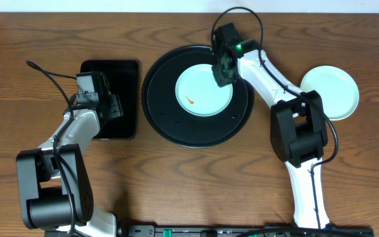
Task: Clean dirty plates on tray and stack at the side
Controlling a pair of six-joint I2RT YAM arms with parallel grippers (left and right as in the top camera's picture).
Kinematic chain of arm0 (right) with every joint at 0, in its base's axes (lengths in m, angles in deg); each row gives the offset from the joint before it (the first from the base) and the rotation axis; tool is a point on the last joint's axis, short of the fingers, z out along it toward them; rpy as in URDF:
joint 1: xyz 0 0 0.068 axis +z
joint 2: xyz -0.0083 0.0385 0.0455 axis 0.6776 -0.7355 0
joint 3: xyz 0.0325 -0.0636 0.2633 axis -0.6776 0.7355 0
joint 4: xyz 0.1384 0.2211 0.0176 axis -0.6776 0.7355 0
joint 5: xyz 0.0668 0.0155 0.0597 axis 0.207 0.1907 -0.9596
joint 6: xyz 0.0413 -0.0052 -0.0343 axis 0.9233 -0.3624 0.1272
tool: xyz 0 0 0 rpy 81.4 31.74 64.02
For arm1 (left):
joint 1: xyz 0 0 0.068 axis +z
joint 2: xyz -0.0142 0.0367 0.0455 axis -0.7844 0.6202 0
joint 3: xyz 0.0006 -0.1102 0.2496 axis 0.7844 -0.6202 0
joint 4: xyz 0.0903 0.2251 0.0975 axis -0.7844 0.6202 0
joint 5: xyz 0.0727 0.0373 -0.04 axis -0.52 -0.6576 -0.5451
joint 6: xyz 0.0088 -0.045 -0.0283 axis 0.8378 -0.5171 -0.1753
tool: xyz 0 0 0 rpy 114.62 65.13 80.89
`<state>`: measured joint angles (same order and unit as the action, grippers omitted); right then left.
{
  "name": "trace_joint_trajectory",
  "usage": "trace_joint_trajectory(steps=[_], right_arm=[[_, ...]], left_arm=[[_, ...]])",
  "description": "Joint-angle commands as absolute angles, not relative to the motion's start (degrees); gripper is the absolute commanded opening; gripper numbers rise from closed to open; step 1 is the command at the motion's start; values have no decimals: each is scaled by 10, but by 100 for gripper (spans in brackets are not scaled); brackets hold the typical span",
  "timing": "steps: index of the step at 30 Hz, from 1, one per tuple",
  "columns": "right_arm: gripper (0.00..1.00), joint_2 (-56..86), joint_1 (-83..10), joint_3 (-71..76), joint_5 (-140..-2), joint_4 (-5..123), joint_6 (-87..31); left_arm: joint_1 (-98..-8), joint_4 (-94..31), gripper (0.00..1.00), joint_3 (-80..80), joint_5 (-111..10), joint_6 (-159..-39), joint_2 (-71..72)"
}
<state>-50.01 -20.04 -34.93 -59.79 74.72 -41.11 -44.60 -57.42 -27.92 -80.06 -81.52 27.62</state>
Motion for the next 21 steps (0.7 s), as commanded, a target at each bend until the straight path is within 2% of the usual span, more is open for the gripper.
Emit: trace_joint_trajectory(steps=[1, 6, 11, 15, 21], right_arm=[[30, -494, -197, -329, -611, 747, -413], [1, -494, -197, -327, -613, 743, -412], [1, -492, -197, -343, -613, 748, -412], [1, -473, -197, -349, -613, 756, -405], [1, -428, -197, -349, -613, 783, -375]], left_arm=[[-443, -576, 69, -285, -799, -808, 276], [-443, -578, 69, -285, -799, -808, 276], [-443, -581, 70, -285, -799, -808, 276], [-443, -581, 75, -284, -799, -808, 272], [-443, -570, 75, -284, -804, -808, 270]])
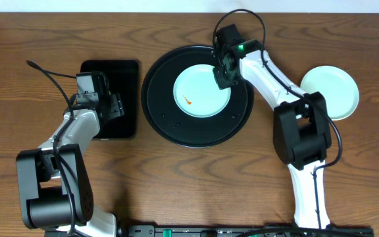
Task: Clean dirty plates on tray and stack at the side
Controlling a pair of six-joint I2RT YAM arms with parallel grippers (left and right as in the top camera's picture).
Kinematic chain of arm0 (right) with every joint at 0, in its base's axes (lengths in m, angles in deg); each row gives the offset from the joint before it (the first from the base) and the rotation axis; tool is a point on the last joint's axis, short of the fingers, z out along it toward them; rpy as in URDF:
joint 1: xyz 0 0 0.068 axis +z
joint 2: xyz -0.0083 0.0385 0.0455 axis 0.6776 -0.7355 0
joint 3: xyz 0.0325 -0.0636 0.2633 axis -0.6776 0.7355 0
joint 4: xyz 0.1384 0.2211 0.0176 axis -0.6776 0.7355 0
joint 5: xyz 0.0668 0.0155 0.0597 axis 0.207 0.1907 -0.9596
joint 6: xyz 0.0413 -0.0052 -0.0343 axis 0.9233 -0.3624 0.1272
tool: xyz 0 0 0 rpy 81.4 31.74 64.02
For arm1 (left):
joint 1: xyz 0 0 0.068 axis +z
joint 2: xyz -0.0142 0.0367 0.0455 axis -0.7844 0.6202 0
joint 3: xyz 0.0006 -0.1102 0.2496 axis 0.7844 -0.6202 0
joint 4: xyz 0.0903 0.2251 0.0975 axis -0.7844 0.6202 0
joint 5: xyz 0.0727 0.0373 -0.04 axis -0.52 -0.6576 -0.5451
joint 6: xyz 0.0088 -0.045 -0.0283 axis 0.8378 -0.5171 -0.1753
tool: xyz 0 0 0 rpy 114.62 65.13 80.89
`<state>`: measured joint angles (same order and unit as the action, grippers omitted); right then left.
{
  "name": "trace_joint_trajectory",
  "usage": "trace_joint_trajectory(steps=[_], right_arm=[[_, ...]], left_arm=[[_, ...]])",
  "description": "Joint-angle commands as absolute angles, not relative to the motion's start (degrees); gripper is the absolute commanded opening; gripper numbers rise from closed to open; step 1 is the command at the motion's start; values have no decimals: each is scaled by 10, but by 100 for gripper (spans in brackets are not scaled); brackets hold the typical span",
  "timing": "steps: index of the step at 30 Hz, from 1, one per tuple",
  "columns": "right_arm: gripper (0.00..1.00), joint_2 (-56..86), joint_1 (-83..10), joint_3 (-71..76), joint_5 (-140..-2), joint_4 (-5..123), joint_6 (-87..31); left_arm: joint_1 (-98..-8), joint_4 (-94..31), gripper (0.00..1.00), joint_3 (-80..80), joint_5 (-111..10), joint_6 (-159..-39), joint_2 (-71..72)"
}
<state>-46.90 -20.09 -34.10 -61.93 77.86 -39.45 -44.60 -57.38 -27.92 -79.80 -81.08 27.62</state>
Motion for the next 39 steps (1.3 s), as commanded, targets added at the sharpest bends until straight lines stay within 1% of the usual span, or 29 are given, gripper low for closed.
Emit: trace_joint_trajectory(steps=[1, 7, 9, 10, 11, 14, 15, 16, 23, 25, 26, 27, 28, 29, 30, 31, 39], right_arm=[[1, -422, -197, -349, -615, 790, -372], [1, -422, -191, -339, -615, 814, -369], [1, -422, -191, -334, -614, 819, -370], [1, -422, -191, -333, -614, 819, -370], [1, -422, -191, -333, -614, 819, -369], [1, -422, -190, -333, -615, 823, -369], [1, -422, -189, -333, -615, 823, -369], [1, -422, -189, -333, -615, 823, -369], [1, -421, -189, -333, -615, 830, -369], [1, -422, -189, -333, -615, 836, -370], [1, -422, -189, -333, -615, 841, -370], [1, -422, -189, -333, -615, 847, -374], [1, -421, -189, -333, -614, 853, -382], [1, -421, -189, -333, -611, 855, -387], [1, -421, -189, -333, -604, 854, -387], [1, -420, -189, -334, -595, 853, -387], [1, -374, -189, -334, -527, 836, -349]], left_arm=[[-443, -569, 75, -284, -803, -808, 272], [-443, -576, 73, -285, -820, -808, 283], [-443, -577, 65, -285, -820, -808, 283], [-443, -577, 57, -285, -820, -808, 283], [-443, -575, 53, -285, -820, -808, 283], [-443, -573, 54, -285, -819, -808, 284], [-443, -573, 59, -285, -820, -808, 286], [-443, -573, 60, -285, -820, -808, 288], [-443, -576, 61, -285, -820, -808, 310], [-443, -577, 59, -285, -820, -808, 316], [-443, -577, 53, -285, -820, -808, 316], [-443, -578, 43, -285, -820, -808, 316], [-443, -583, 29, -285, -820, -808, 314], [-443, -588, 22, -284, -820, -808, 312], [-443, -593, 13, -284, -820, -808, 309], [-443, -597, 8, -283, -820, -808, 303], [-443, -576, 8, -276, -820, -808, 204]])
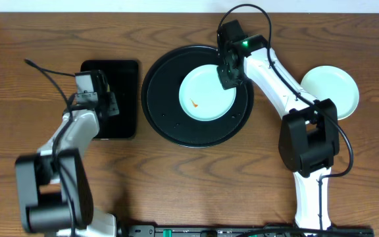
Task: Clean dirty plates on tray and stack at the side
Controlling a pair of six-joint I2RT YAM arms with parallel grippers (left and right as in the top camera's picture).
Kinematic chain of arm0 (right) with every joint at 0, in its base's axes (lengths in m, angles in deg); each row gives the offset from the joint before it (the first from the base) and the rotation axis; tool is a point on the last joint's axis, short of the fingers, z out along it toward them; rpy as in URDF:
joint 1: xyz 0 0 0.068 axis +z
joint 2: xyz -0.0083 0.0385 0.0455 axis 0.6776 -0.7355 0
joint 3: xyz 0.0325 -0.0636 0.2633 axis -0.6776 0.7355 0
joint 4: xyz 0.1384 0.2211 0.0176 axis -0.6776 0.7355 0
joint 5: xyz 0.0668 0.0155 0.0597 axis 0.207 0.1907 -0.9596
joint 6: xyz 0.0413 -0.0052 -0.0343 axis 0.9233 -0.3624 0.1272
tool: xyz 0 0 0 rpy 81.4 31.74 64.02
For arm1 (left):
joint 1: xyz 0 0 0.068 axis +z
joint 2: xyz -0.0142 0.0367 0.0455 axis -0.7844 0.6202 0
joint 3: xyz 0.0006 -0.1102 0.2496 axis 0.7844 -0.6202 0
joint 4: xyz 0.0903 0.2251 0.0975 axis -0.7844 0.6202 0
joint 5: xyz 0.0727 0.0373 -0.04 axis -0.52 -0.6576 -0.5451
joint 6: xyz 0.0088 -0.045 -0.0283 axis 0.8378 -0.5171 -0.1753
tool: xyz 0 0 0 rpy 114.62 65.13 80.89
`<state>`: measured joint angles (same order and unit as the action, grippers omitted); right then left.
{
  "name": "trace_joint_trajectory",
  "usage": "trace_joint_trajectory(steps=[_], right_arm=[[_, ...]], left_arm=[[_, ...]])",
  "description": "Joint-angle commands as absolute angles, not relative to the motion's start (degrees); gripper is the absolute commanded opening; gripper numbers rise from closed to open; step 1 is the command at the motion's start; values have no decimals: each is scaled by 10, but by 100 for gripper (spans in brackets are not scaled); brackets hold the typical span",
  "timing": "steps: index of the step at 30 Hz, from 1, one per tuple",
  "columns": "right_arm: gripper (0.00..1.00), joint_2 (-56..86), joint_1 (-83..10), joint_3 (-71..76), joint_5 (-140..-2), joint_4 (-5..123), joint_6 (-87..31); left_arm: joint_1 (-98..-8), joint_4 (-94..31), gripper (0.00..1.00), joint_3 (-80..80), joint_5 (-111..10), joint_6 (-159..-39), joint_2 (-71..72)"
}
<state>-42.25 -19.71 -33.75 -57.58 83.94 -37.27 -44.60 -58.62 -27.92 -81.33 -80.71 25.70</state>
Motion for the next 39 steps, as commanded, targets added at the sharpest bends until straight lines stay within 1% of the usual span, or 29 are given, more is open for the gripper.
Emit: trace_joint_trajectory(steps=[1, 4, 8, 12, 15, 22, 24, 27, 32, 34, 36, 39], right_arm=[[1, -364, -189, -334, -526, 835, -343], [1, -330, -187, -334, -533, 841, -339], [1, -299, -178, -334, -533, 853, -334], [1, -303, -174, -333, -531, 846, -335], [1, -305, -175, -333, -531, 861, -327], [2, -303, -175, -333, -536, 837, -326], [2, -299, -175, -333, -528, 851, -302], [2, -299, -175, -333, -496, 858, -250], [1, -300, -171, -332, -499, 873, -246], [2, -301, -169, -325, -499, 877, -240], [1, -301, -168, -314, -501, 878, -235], [2, -301, -166, -302, -501, 877, -234]], left_arm=[[-443, -568, 8, -276, -820, -808, 191], [-443, -532, 8, -276, -819, -822, 163], [-443, -501, 7, -278, -785, -829, 163], [-443, -500, 7, -282, -768, -835, 167], [-443, -484, 7, -282, -718, -843, 161], [-442, -519, 7, -282, -739, -840, 167], [-442, -509, 7, -281, -709, -836, 157], [-442, -512, 7, -281, -724, -841, 159], [-444, -510, 7, -281, -695, -813, 145], [-444, -523, 8, -281, -720, -803, 139], [-443, -532, 7, -281, -755, -825, 138], [-445, -509, 8, -281, -756, -863, 119]])
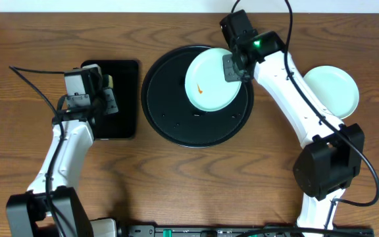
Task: Clean dirty plates on tray and stack at the side
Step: 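Tilt the green plate up by its rim with the right gripper, then bring the sponge with the left gripper onto the tilted green plate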
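Note:
A pale green plate (209,84) with an orange smear (201,89) hangs over the back right part of the round black tray (176,115). My right gripper (233,66) is shut on the plate's right rim. A second pale green plate (332,91) with no stain lies on the table at the right. My left gripper (110,99) hovers over the black rectangular pad (125,85) at the left. Its fingers are too small in the overhead view to tell how they stand.
Brown wooden table (176,184) all round. The right arm's base stands at the front right (324,171), the left arm's base at the front left (41,210). A cable loops from the left wrist toward the table's left side.
The stained plate, held at its rim by my right gripper, sits further back and right over the tray and looks larger. My left arm has stretched out, with its wrist further left and back over the pad.
The stained plate lay in the middle of the tray with my right gripper at its back right rim. Over the following moments the gripper stayed on that rim while the plate shifted slightly. Now the plate stands off-centre toward the tray's back right. My left gripper stayed over the black pad.

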Controlling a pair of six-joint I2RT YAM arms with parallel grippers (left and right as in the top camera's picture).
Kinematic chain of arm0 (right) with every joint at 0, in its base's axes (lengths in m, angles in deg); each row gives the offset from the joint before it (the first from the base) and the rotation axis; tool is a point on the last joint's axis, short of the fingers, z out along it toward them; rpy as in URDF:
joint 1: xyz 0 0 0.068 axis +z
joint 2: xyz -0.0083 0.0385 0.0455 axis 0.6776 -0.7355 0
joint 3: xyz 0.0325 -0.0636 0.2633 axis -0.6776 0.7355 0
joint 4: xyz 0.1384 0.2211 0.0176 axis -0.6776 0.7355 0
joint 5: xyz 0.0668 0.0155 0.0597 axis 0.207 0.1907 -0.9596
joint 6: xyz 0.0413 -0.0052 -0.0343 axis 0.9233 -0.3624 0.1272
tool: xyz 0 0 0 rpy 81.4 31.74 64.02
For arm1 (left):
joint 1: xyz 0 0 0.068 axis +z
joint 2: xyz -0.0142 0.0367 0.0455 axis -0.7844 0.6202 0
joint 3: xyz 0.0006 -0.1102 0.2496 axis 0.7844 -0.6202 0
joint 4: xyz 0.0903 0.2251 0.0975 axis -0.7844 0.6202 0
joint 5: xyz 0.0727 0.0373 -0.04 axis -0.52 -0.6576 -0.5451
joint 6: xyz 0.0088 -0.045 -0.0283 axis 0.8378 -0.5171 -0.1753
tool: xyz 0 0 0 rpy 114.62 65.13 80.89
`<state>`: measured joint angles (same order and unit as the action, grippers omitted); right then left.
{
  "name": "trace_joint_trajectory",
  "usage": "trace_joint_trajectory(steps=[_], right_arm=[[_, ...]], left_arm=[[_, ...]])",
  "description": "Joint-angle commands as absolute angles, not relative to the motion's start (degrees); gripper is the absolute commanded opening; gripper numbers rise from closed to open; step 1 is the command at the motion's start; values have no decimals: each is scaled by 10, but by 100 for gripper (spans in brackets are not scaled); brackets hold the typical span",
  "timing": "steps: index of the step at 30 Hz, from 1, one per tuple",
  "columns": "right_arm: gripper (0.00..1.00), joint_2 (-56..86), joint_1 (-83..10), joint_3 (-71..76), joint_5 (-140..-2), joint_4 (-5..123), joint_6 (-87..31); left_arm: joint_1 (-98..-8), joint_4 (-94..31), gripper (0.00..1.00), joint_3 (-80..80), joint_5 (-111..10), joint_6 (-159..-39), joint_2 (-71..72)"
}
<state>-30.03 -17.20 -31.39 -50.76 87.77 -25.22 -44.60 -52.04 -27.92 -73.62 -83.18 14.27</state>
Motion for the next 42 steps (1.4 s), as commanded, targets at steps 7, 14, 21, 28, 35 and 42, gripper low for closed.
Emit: trace_joint_trajectory(steps=[7, 14, 21, 28, 35, 42], right_arm=[[2, -301, -156, -261, -494, 834, -203], [2, -301, -156, -179, -531, 800, -195], [1, -301, -156, -127, -537, 786, -154], [1, -301, -156, -86, -537, 755, -155], [1, -302, -157, -54, -539, 714, -155], [1, -302, -157, -47, -552, 705, -155]], left_arm=[[-445, -532, 7, -280, -618, -914, 71], [-451, -527, 7, -280, -519, -914, 32], [-519, -531, 7, -281, -510, -914, 44], [-606, -532, 7, -281, -519, -914, 64], [-684, -540, 8, -281, -532, -914, 120], [-732, -591, 7, -281, -540, -914, 188]])
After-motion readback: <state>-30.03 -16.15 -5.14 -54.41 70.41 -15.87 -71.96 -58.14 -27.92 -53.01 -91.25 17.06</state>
